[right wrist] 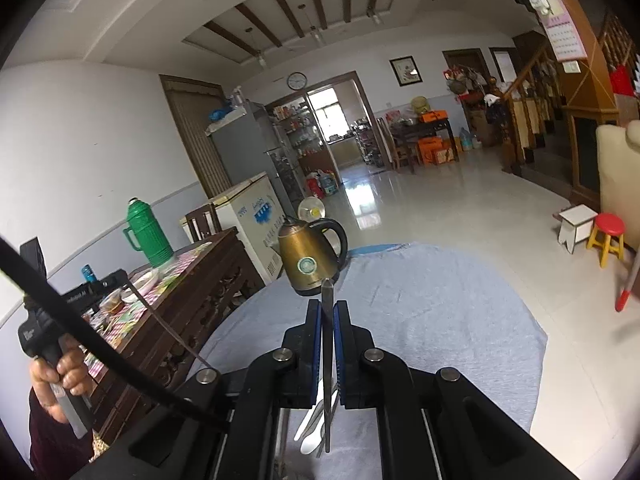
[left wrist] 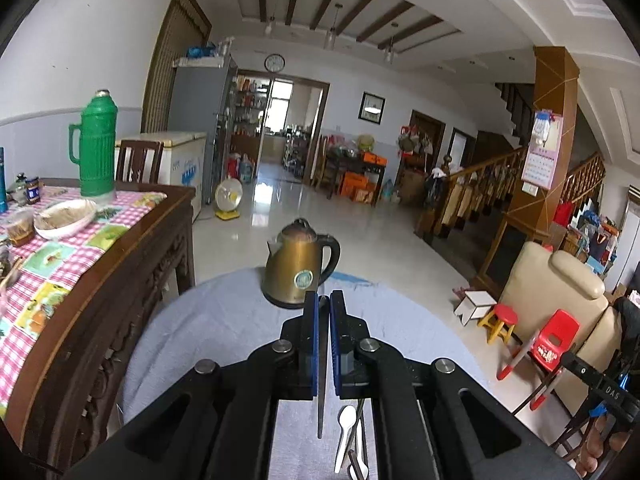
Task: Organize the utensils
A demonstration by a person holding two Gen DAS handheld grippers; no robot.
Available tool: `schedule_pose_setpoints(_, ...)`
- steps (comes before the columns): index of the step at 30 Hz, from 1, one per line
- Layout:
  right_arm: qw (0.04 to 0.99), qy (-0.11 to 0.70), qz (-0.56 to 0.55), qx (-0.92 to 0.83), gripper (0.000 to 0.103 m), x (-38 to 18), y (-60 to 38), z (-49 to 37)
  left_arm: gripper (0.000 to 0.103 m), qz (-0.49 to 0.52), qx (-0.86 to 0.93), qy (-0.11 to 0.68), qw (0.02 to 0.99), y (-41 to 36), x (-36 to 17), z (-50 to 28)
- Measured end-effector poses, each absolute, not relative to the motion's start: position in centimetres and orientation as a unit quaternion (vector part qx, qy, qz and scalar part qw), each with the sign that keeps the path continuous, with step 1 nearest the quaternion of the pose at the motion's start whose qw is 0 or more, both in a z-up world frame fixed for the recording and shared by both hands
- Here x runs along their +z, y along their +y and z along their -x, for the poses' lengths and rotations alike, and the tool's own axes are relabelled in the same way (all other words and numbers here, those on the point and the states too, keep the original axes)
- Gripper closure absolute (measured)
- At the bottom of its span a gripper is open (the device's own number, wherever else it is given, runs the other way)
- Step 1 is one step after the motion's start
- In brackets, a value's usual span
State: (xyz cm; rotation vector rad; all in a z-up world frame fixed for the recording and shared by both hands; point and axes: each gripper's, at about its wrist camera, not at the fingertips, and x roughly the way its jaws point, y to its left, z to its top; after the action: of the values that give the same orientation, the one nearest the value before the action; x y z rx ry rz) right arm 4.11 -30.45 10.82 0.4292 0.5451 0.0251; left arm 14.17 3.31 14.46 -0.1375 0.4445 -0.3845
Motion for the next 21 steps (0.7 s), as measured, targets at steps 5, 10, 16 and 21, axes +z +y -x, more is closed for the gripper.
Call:
schedule_pose_setpoints(5,0.946,0.255,-0.199,0.029,0.096,12.6,-29.2,-2.4,0.098,0.065,-0.192,0.197,0.959,4.2,16.4,-11.5)
schedule_pose_setpoints(10,0.949,0.246,-0.19,0.044,0.096,13.9,-28.0,-1.4,0.098,0.057,-0.197,0.178,0.962,4.7,18.1,-9.1)
schedule_pose_setpoints(16,0.952,0.243,-0.179,0.059,0.096,14.8,-26.5,-1.1,0.098,0.053,-0.206,0.163,0.963,5.2,19.2,-7.2)
schedule_pose_setpoints(21,0.952,0.244,-0.171,0.071,0.096,15.1,-25.3,-0.9,0.098,0.05,-0.221,0.159,0.961,5.0,19.6,-5.7)
